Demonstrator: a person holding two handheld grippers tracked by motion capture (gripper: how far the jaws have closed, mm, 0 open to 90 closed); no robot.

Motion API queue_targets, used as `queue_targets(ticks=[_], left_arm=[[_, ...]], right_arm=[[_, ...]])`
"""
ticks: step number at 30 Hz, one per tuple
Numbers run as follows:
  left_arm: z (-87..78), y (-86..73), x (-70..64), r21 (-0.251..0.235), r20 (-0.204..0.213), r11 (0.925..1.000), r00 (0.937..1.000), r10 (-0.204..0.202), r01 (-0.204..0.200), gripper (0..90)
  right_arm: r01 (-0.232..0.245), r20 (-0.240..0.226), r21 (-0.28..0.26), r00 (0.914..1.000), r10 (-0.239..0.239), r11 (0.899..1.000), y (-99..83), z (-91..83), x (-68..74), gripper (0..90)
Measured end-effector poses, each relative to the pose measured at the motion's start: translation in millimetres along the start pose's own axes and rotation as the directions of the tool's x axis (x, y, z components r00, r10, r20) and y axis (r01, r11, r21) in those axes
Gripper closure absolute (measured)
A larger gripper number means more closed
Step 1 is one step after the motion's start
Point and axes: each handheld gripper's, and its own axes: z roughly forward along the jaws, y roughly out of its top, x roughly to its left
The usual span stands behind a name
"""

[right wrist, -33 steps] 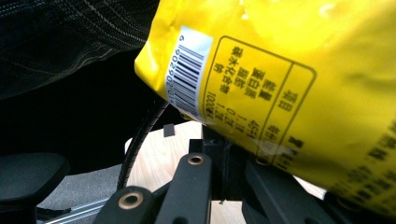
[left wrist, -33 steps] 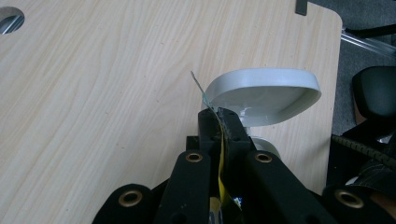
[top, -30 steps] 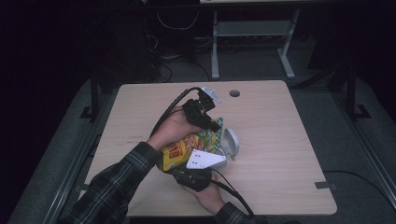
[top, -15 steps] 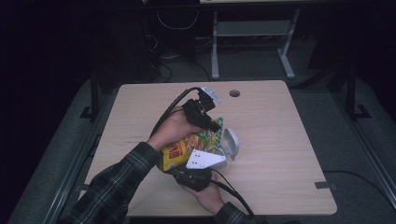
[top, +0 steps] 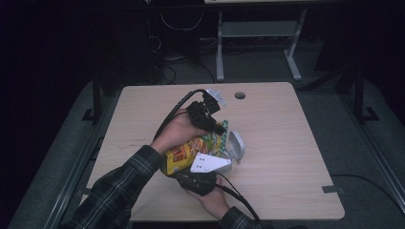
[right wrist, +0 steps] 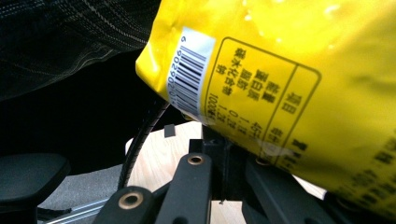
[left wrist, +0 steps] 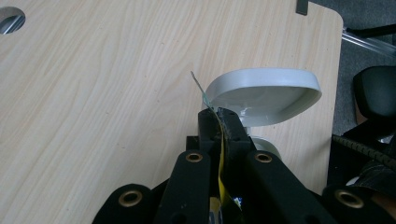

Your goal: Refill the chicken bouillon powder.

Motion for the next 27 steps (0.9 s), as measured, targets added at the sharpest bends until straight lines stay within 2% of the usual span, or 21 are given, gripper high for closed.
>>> queue_targets(ticks=[27], left_arm=[[0.3, 0.4, -0.1, 0.006, 0.001, 1.0, 1.0, -0.003, 0.003, 89.8]], right_arm=[[-0.003, -0.002, -0.003, 1.0, 0.003, 1.0, 0.2, -0.2, 0.0, 90.0]])
